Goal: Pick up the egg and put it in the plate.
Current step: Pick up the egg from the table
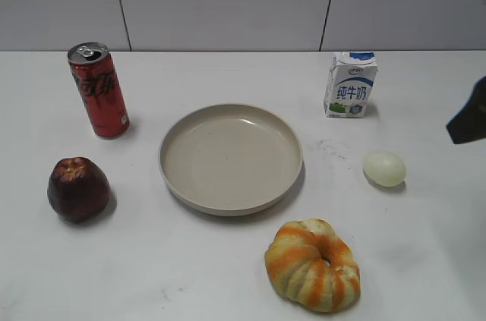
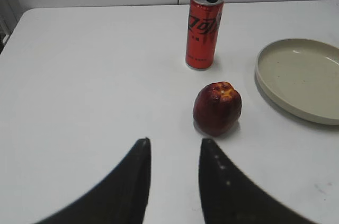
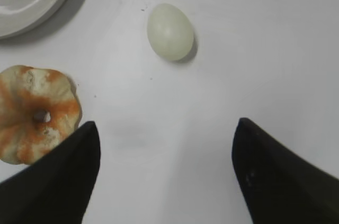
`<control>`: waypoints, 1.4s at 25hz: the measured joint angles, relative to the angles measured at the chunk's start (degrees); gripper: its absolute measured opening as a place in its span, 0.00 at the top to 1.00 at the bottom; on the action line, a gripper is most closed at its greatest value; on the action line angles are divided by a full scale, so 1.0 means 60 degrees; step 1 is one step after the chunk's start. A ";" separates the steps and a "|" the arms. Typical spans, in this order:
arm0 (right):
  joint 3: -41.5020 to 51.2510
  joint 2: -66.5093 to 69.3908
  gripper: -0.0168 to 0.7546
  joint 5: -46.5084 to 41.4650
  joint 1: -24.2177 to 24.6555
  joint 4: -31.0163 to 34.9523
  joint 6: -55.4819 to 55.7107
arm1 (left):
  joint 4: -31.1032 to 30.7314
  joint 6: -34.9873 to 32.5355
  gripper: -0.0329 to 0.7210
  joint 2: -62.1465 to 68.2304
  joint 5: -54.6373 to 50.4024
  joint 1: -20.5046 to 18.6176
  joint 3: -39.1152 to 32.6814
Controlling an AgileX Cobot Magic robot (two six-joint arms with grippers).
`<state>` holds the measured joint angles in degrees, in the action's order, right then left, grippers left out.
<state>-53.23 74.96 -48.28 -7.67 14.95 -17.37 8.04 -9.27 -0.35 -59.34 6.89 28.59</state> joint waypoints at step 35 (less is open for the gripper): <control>-0.3317 0.7345 0.41 0.0247 -0.1012 -0.0622 -0.0206 | 0.0000 0.0000 0.65 0.0000 0.0000 0.0000 0.0000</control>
<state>-73.13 119.02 -46.80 -13.74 11.22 -18.60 8.04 -9.27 -0.35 -59.34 6.89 28.59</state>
